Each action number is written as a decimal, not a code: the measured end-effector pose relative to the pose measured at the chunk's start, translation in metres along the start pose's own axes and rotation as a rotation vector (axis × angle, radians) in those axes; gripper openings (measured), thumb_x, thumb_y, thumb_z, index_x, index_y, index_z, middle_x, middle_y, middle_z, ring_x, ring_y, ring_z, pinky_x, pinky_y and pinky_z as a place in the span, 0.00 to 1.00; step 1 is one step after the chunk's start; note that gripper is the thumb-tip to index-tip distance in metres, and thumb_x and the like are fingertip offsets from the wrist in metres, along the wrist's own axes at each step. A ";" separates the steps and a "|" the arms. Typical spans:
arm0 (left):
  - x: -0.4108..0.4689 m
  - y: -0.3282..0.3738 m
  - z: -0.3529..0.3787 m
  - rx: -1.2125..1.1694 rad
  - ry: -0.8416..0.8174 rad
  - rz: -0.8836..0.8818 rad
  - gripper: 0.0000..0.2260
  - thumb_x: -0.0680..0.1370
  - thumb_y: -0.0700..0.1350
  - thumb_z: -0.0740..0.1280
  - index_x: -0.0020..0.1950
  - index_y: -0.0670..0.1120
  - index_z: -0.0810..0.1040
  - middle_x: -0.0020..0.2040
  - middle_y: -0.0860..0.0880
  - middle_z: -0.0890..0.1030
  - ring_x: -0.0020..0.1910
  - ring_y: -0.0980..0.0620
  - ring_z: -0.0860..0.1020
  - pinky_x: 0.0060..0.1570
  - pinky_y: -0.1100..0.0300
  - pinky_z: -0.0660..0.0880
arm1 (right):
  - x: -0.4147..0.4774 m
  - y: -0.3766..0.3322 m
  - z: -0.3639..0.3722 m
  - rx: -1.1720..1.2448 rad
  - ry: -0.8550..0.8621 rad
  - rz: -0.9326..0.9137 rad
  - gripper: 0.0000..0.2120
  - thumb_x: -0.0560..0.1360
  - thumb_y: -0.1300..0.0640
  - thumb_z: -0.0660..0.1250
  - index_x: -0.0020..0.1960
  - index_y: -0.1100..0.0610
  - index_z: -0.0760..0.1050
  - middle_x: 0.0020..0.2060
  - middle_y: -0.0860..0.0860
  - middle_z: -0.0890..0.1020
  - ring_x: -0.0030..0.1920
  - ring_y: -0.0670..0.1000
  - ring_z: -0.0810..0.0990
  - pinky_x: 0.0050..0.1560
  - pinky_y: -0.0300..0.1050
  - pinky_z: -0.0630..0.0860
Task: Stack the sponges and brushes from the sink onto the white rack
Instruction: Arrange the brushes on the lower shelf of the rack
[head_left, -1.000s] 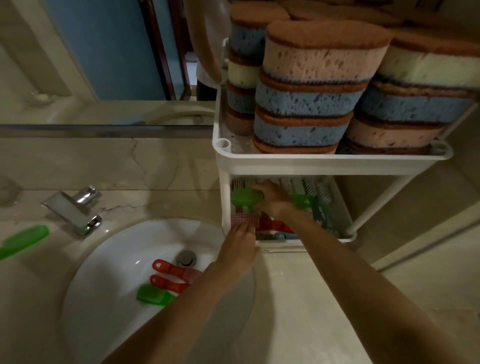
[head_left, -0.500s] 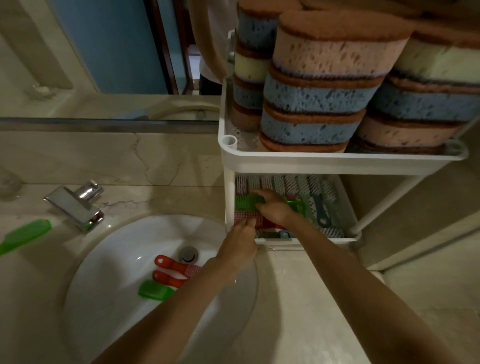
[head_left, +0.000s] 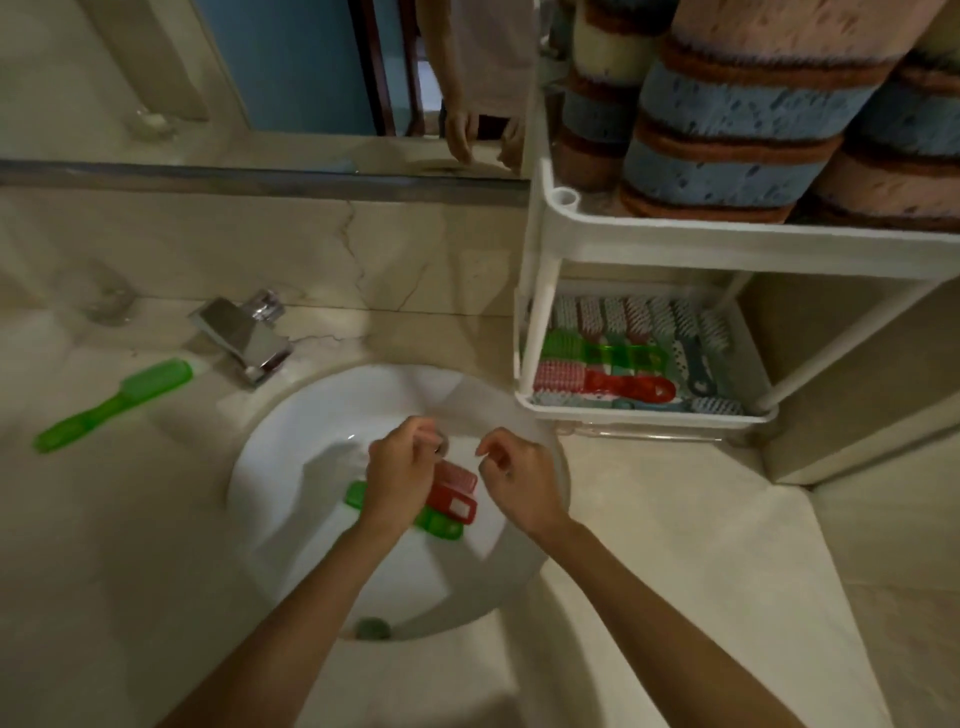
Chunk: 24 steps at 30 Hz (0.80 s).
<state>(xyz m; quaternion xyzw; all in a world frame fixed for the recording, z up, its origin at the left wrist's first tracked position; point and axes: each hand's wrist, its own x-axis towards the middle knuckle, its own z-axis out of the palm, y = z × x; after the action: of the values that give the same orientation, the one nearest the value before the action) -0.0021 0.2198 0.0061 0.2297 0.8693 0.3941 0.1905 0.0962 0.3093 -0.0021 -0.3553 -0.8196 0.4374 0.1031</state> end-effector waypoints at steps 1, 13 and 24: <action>0.000 -0.015 -0.008 -0.018 0.018 -0.051 0.10 0.77 0.35 0.60 0.54 0.39 0.78 0.51 0.45 0.81 0.49 0.48 0.78 0.52 0.56 0.73 | 0.000 -0.006 0.010 -0.048 -0.090 0.039 0.22 0.70 0.46 0.57 0.47 0.63 0.79 0.42 0.59 0.84 0.44 0.57 0.81 0.47 0.47 0.74; 0.041 -0.146 -0.031 0.417 -0.361 -0.112 0.13 0.77 0.33 0.56 0.57 0.36 0.77 0.57 0.37 0.80 0.58 0.40 0.77 0.56 0.54 0.71 | 0.040 0.015 0.112 -0.405 -0.444 0.210 0.20 0.79 0.64 0.55 0.70 0.57 0.64 0.70 0.56 0.69 0.69 0.57 0.68 0.66 0.45 0.65; 0.077 -0.192 0.019 0.891 -0.550 0.338 0.25 0.77 0.37 0.61 0.73 0.43 0.59 0.72 0.43 0.64 0.71 0.43 0.63 0.69 0.53 0.64 | 0.070 0.069 0.156 -0.736 -0.479 0.149 0.25 0.76 0.58 0.62 0.71 0.58 0.59 0.68 0.58 0.67 0.67 0.58 0.68 0.66 0.50 0.68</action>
<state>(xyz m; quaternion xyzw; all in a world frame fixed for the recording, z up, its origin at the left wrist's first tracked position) -0.1034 0.1607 -0.1655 0.5192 0.8211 -0.0614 0.2289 0.0044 0.2807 -0.1594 -0.3151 -0.8936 0.1929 -0.2548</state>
